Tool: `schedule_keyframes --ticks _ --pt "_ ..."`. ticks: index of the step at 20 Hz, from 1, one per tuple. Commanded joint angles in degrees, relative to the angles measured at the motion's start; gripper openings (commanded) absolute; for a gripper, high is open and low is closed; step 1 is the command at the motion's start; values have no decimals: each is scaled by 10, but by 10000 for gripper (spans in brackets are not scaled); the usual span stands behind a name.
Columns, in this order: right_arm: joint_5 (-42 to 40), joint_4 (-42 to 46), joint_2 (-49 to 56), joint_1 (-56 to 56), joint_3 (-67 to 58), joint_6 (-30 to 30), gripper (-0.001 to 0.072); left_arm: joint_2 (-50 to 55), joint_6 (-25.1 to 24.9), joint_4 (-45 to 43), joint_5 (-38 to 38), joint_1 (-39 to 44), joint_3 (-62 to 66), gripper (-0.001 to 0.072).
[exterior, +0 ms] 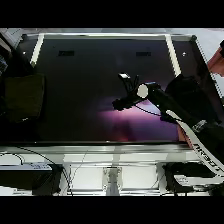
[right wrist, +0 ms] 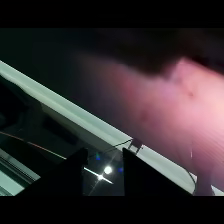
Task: Fold the clothes and pants, and hang the long-sleeved shirts on hangers.
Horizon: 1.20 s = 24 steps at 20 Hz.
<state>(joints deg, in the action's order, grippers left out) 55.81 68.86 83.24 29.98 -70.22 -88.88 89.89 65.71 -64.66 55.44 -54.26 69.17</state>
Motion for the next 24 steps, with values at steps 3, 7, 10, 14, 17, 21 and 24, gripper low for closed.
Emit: schedule_keyframes --ticks 3,7,10,14,17,21,24 --pt "1 -1 0 0 0 -4 268 37 -52 58 23 -15 3 612" --pt "1 -2 0 0 0 -6 268 56 -54 59 20 -15 3 611" --pt "1 -10 0 0 0 -6 268 56 -66 73 9 -15 3 566" --pt "0 -14 0 0 0 -6 268 58 -66 73 10 -16 3 490" --pt "0 -15 0 0 -1 -6 268 56 -66 100 23 -15 3 161" --pt "-3 -9 0 0 -14 -6 268 31 -66 166 101 -14 33 47" --pt "11 35 -10 -2 -64 -3 269 -7 -51 256 213 -6 137 46"
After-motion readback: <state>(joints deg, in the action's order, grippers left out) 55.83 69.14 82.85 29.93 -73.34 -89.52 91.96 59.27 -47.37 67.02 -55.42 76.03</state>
